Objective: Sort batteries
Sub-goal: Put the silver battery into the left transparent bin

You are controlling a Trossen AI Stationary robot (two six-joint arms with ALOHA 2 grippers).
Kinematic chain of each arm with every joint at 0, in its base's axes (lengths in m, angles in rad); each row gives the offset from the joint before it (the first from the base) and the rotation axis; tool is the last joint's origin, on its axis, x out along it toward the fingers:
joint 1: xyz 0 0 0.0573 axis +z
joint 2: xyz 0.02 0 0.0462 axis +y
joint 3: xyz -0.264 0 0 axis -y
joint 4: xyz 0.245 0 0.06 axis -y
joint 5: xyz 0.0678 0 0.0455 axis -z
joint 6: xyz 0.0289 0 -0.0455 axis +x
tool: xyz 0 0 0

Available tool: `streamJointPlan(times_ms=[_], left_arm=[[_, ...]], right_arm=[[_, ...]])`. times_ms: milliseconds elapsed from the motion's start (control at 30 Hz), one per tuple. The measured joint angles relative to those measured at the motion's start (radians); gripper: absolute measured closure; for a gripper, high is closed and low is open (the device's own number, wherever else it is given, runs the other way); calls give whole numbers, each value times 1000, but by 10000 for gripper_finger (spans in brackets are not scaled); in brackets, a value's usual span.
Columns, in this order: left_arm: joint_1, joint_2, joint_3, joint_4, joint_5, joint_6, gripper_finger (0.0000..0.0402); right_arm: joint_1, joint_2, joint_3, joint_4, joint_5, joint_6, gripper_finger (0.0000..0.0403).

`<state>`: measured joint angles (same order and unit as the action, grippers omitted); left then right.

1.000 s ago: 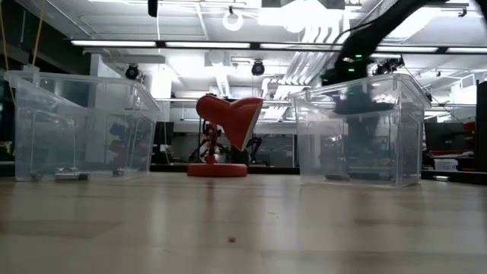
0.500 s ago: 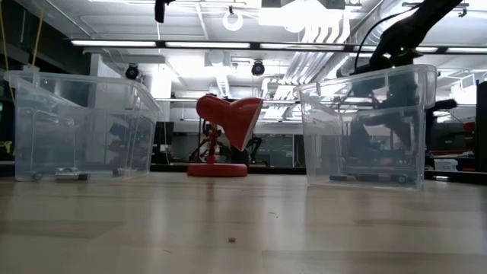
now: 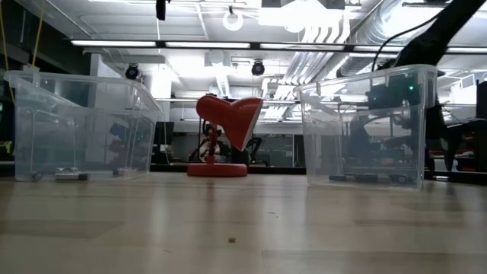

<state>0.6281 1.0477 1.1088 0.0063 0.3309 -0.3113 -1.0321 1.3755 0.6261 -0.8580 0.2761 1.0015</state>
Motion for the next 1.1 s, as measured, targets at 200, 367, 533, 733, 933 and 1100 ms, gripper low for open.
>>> streamJointPlan(times_ms=[200,367,533,733,933,1100], left_arm=[[0,0,0,0,-1,-1,402],[0,0,0,0,-1,-1,402],[0,0,0,0,-4,-1,402],[0,0,0,-1,-5,-1,402],[0,0,0,-1,-6,0,402],[0,0,0,-1,-11,0,401]], right_arm=[[10,2,-7,23,15,7,279],[83,6,115,-9,-3,-34,279],[86,10,161,-53,36,-83,281],[47,20,69,-29,-33,-110,298],[37,16,-33,45,-57,-111,306],[38,16,-47,52,-52,-135,307]])
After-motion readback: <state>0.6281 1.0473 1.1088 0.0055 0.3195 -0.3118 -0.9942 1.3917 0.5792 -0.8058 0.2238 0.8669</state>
